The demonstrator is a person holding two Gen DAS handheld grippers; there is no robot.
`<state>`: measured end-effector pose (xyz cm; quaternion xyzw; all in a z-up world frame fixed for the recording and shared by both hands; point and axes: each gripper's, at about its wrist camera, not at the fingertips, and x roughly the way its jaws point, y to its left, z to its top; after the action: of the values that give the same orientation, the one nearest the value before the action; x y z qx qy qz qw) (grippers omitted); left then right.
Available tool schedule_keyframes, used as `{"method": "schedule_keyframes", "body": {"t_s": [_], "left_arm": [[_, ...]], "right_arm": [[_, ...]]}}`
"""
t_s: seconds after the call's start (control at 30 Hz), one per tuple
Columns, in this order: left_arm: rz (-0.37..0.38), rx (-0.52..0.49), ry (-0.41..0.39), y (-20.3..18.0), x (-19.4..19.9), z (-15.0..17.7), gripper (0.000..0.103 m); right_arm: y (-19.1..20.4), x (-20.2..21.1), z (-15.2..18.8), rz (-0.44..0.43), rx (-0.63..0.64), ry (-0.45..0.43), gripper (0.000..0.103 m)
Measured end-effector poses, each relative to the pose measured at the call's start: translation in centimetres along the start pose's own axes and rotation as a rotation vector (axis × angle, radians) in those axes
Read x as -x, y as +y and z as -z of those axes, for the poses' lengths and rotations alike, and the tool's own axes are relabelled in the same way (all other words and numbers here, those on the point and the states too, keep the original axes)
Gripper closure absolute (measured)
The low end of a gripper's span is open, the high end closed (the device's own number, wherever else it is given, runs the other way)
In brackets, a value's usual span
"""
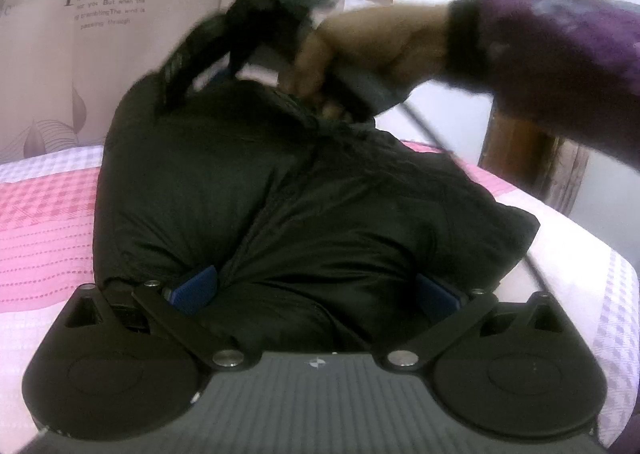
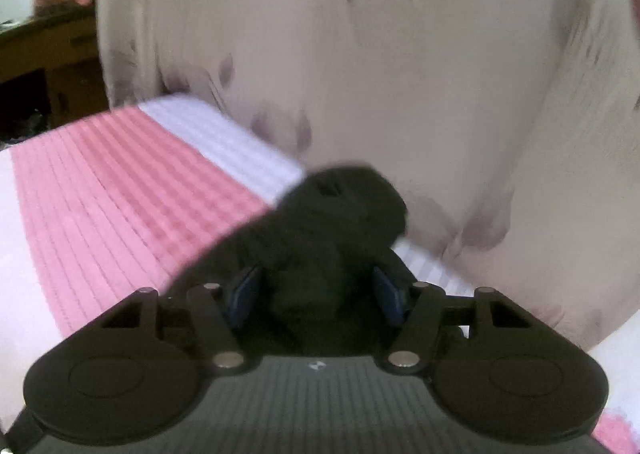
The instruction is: Fold large clothes
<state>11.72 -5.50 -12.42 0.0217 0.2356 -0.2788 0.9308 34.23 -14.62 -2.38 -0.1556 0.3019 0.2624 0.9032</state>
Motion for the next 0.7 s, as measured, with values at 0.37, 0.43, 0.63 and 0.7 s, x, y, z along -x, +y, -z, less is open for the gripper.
{"method": "schedule_keyframes", "body": {"t_s": [0.37,0.43,0.63,0.7], "left_arm": [[0.018,0.019,-0.015,0.5,0.4,-0.1,0.000],[0.012,0.011,-0.011,0.1,0.6,0.2,0.000],[0.004,-0.004,0.001,0.2,0.5,0.0,0.000],[-0.002,-0.007,0.000,0.1,0.5,-0.1,0.000]], "right_arm": [[-1.5,-5.1,2.9,0.006,-0.125,0.069,0.015],[-1.8,-5.5,3.2,0.027,-0.160,0.052,0.005],[-4.5,1.6,3.2,0.019,-0.309,-0.029,0.001],[-4.6,6.5,4.1,0.034,-0.276,-0.089,0.001]]}}
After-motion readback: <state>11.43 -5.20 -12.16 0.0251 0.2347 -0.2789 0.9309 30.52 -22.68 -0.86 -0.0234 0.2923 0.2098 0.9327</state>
